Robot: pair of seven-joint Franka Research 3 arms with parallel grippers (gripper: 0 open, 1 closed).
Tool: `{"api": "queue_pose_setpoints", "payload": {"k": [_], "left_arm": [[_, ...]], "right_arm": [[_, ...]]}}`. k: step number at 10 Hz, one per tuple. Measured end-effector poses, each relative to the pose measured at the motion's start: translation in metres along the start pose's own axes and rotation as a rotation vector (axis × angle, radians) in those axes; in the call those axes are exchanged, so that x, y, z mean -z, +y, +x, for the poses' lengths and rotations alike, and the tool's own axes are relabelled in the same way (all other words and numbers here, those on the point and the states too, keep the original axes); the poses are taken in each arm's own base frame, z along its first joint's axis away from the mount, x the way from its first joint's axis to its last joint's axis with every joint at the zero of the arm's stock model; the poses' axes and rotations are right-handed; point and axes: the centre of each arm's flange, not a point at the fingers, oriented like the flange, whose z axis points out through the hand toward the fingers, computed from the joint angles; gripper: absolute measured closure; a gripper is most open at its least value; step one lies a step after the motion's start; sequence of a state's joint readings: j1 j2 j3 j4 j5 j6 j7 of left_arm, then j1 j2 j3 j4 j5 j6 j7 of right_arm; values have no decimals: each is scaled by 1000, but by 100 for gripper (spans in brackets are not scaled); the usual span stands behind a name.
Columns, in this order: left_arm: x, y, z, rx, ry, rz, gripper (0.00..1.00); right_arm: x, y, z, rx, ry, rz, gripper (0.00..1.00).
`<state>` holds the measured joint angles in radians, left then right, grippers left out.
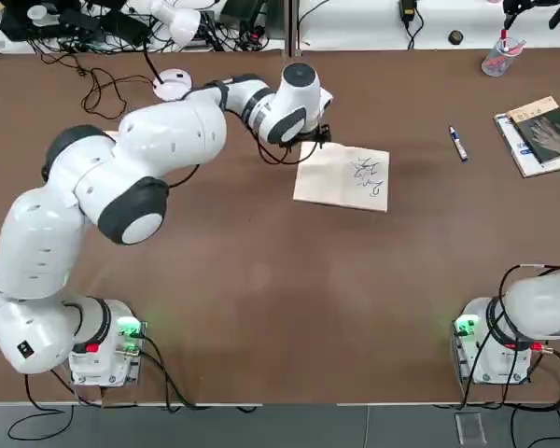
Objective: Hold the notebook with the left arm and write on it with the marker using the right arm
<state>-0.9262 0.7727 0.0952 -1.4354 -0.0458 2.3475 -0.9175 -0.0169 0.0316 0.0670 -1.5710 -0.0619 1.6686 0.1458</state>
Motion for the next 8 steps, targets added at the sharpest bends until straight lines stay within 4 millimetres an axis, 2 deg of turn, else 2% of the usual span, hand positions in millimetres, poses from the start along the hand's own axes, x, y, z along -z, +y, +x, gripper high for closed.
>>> {"api": "queue_pose_setpoints", "payload": {"k": [8], "left_arm": [[-39,-1,1,-16,7,29,0]], "right_arm": [[0,0,0,0,-1,0,0]]}}
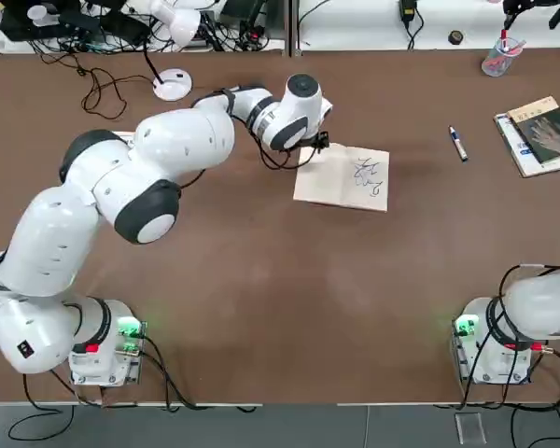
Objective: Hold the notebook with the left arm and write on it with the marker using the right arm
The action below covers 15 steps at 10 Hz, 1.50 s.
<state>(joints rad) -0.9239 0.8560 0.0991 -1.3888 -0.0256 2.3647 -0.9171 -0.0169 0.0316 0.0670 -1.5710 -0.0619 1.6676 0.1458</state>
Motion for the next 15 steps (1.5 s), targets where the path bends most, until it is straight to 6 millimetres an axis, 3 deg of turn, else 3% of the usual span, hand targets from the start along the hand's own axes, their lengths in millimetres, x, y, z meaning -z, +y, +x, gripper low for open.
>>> {"api": "queue_pose_setpoints", "payload": {"k": [15], "left_arm": [[-35,-11,5,-5,23,22,0]], "right_arm": [[0,0,0,0,0,0,0]]}}
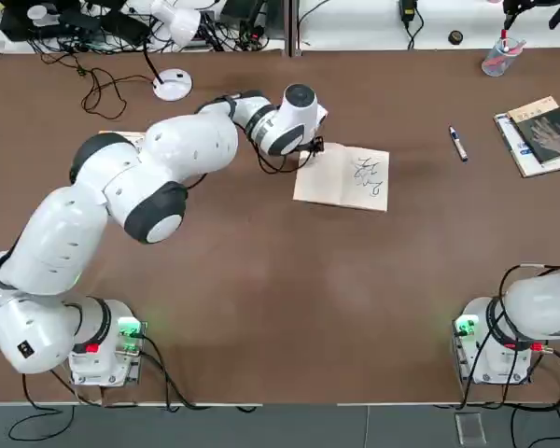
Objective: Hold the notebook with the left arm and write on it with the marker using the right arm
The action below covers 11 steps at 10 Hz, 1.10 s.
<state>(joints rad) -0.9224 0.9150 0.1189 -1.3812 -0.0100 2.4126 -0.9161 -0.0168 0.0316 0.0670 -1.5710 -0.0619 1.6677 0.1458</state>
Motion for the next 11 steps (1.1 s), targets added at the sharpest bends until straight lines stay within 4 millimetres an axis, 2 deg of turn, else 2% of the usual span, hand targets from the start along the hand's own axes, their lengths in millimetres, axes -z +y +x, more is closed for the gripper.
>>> {"api": "queue_pose_setpoints", "payload": {"k": [11], "left_arm": [[-12,-3,1,-23,24,15,0]], "right_arm": [[0,0,0,0,1,0,0]]}}
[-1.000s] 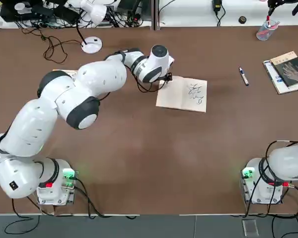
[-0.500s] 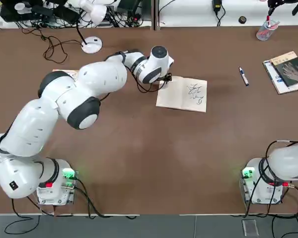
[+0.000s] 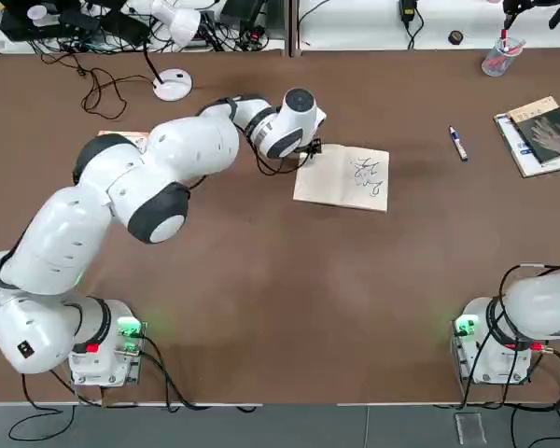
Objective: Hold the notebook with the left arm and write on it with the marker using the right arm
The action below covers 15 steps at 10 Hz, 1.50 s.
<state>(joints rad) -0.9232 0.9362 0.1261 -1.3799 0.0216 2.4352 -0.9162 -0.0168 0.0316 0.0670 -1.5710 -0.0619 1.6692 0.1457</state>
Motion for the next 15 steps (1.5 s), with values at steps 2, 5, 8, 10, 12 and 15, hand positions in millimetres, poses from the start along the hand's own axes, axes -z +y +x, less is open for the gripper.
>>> {"api": "queue_pose_setpoints", "payload": {"k": [2,5,8,10,12,15], "left_arm": [[0,0,0,0,1,-1,0],[0,0,0,0,1,-1,0],[0,0,0,0,1,-1,0],[0,0,0,0,1,-1,0],[0,0,0,0,1,-1,0],[0,0,0,0,1,-1,0]], "right_arm": [[0,0,0,0,0,0,0],[0,0,0,0,0,0,0],[0,1,0,24,0,0,0],[-3,8,3,72,0,-1,0],[-15,20,9,153,0,-2,0],[-49,36,26,316,-2,7,0]]}}
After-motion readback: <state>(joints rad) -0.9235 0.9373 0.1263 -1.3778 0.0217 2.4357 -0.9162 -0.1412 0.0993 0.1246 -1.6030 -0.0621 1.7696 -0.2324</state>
